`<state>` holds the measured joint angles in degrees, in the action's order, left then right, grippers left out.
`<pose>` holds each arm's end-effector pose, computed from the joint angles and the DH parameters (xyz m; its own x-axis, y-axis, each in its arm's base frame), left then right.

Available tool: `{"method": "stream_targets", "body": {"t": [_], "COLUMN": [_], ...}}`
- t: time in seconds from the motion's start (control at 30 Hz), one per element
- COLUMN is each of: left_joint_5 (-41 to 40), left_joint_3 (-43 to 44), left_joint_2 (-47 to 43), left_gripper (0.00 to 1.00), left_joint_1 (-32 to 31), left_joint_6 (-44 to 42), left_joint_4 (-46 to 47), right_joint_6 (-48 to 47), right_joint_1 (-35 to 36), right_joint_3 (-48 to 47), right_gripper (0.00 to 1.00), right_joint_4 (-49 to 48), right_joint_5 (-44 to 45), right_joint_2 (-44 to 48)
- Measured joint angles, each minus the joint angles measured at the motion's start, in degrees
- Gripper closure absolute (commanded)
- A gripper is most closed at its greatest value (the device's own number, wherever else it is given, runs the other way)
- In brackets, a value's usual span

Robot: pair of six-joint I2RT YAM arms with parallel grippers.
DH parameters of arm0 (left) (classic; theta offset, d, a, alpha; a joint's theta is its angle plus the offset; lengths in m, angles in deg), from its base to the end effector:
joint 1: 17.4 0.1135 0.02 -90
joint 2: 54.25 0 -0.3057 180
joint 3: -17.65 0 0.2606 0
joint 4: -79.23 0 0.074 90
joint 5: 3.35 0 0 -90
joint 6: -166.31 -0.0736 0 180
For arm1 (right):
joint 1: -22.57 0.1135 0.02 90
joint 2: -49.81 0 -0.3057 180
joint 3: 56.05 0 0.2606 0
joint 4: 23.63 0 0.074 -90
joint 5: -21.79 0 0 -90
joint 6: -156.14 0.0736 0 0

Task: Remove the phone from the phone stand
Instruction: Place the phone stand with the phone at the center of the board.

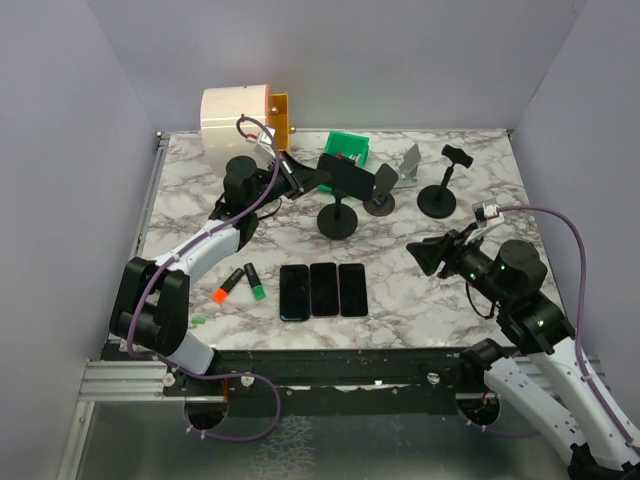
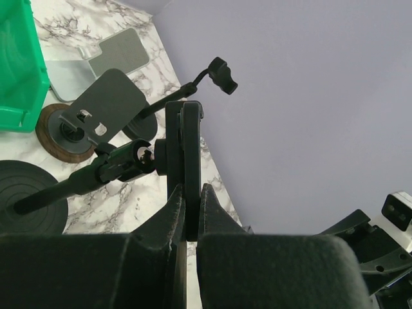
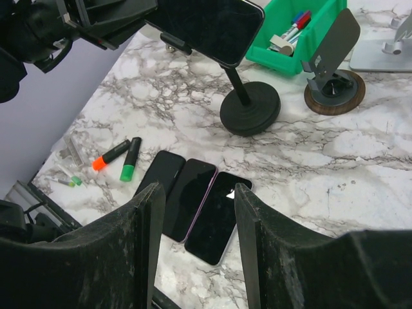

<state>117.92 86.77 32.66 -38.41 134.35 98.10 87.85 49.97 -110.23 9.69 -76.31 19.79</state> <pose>0.3490 -0.1750 0.3417 -0.6617 -0.5227 -0.5375 0.4336 0.3181 -0.8431 0.1178 0.0727 0.3497 -0.3455 0.2334 -0.9089 -0.4858 0.7842 0.3860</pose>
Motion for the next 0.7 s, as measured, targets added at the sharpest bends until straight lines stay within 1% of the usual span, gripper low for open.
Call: {"method": "stream_targets", "body": {"t": [0.1,0.2,0.3,0.4,0.53,0.7], "left_joint_5": [0.1,0.2,0.5,0.6,0.9,1.4], "left_joint_3": [0.0,-0.1,-0.5,-1.0,-1.4,-2.0], "left_joint_2": [0.7,1.1,1.3,1.3,1.3,1.3], "left_gripper": [1.0,0.95,0.95,1.0,1.0,1.0], "left_joint_1": [0.0,0.0,0.0,0.0,0.0,0.0], "left_joint_6": [0.0,0.0,0.0,0.0,0.2,2.4], "left_joint_4": [0.4,0.4,0.7,1.0,1.3,1.7], "right_joint_6": [0.3,0.3,0.3,0.3,0.3,0.3], "right_joint_1": [0.0,0.0,0.0,0.0,0.0,0.0], "right_joint_3": [0.0,0.0,0.0,0.0,0.0,0.0], "right_gripper": [0.48,0.48,0.48,0.48,0.48,0.48], "right_joint_4": [-0.5,-0.6,-0.6,-0.6,-0.6,-0.6], "right_joint_5": [0.0,-0.1,-0.1,-0.1,-0.1,-0.1], "right_joint_2": [-0.6,-0.9,-1.0,-1.0,-1.0,-1.2]}}
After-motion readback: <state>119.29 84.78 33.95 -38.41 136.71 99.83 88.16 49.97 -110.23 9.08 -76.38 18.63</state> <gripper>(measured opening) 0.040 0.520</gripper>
